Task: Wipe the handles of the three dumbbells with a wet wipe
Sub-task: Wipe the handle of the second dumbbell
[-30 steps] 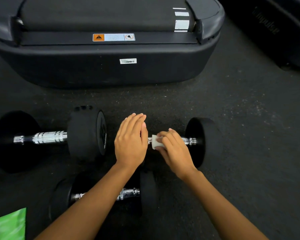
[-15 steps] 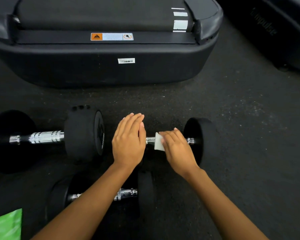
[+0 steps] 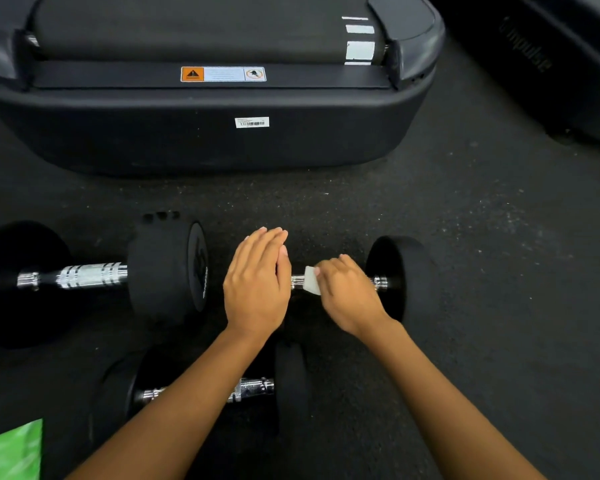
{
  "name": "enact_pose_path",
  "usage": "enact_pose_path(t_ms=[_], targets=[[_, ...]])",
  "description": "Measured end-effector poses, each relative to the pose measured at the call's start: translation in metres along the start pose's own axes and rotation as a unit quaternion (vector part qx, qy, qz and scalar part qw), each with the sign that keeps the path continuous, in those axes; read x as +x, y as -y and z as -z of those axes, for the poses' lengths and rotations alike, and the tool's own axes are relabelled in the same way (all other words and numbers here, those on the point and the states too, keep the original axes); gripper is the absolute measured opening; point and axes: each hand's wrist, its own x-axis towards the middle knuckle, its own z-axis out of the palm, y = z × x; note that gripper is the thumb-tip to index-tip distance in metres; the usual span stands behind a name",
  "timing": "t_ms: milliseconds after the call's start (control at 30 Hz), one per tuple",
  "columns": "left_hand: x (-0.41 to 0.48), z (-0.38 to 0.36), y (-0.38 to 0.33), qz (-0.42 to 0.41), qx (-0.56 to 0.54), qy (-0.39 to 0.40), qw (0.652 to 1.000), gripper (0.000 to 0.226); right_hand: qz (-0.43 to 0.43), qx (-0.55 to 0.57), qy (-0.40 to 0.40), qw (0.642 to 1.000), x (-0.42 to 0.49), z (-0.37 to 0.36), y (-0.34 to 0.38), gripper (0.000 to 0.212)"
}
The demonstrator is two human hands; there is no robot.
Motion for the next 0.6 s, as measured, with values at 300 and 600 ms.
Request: enact_pose_path(t_ms=[300, 600], targets=[[0.0, 0.0, 0.0, -0.001, 0.002, -0.008, 1.0, 0.041, 0.058, 0.094, -0.014, 0.994, -0.002, -0.016, 0.011, 0.024], [0.0, -0.001, 0.001, -0.005, 0.007, -0.009, 1.0, 0.04, 0.098, 0.088, -0.06, 0.989, -0.01, -0.026, 0.019, 0.031]])
